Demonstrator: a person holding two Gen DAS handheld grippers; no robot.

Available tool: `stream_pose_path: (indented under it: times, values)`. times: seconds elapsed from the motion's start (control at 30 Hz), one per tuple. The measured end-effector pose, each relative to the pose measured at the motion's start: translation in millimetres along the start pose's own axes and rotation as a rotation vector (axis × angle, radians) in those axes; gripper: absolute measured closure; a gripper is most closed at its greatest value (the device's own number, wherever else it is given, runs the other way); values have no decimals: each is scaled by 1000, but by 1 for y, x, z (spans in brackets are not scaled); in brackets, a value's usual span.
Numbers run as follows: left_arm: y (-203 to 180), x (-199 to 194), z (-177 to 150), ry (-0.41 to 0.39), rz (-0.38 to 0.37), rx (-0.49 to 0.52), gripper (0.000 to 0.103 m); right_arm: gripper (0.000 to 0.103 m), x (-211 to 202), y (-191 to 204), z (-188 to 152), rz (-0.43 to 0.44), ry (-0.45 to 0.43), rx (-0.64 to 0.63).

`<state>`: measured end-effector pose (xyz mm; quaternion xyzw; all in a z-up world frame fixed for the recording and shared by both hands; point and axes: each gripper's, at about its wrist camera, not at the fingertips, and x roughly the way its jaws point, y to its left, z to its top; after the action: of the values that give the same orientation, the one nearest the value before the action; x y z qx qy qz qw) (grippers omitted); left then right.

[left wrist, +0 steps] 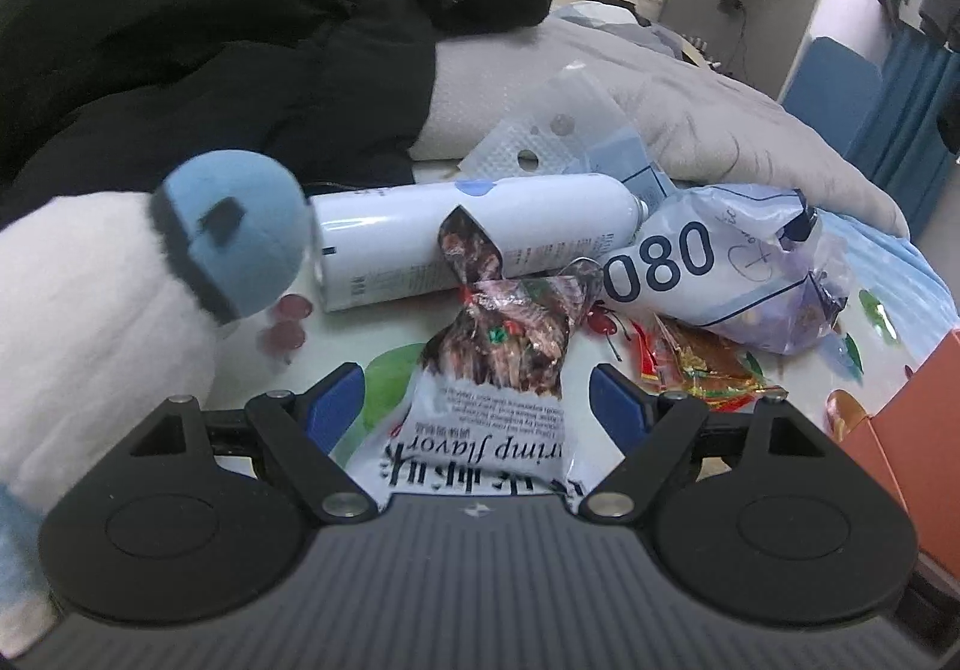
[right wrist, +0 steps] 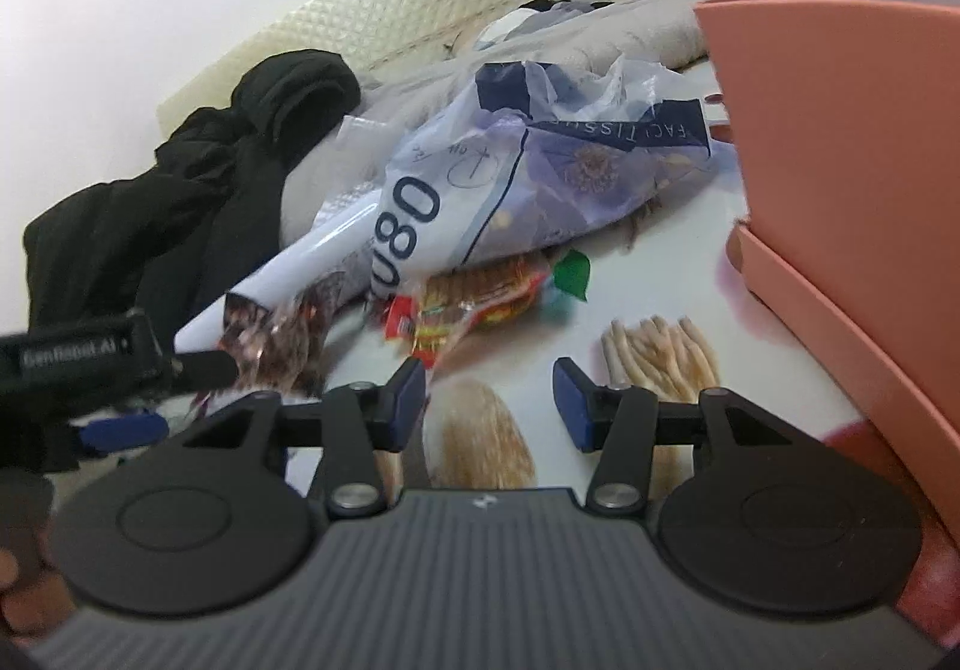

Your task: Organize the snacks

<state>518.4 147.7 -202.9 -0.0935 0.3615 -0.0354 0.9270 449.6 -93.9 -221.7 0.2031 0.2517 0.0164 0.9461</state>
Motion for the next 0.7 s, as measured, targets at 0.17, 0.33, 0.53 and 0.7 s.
stream_pose_path:
  times: [0.17, 0.33, 0.53, 0.7]
  values:
    - [-1, 18, -5, 13, -5, 4, 22, 64, 12, 12, 3, -11, 2, -44]
    - [-9, 32, -9, 15, 26, 36, 27, 69, 18, 10, 6, -14, -15, -13]
    - [-20, 28, -9, 28, 16, 62, 46, 91, 33, 12, 11, -42, 11, 0]
    - [-27, 14, -15, 36, 21, 66, 50, 97, 23, 15, 9, -69, -25, -22]
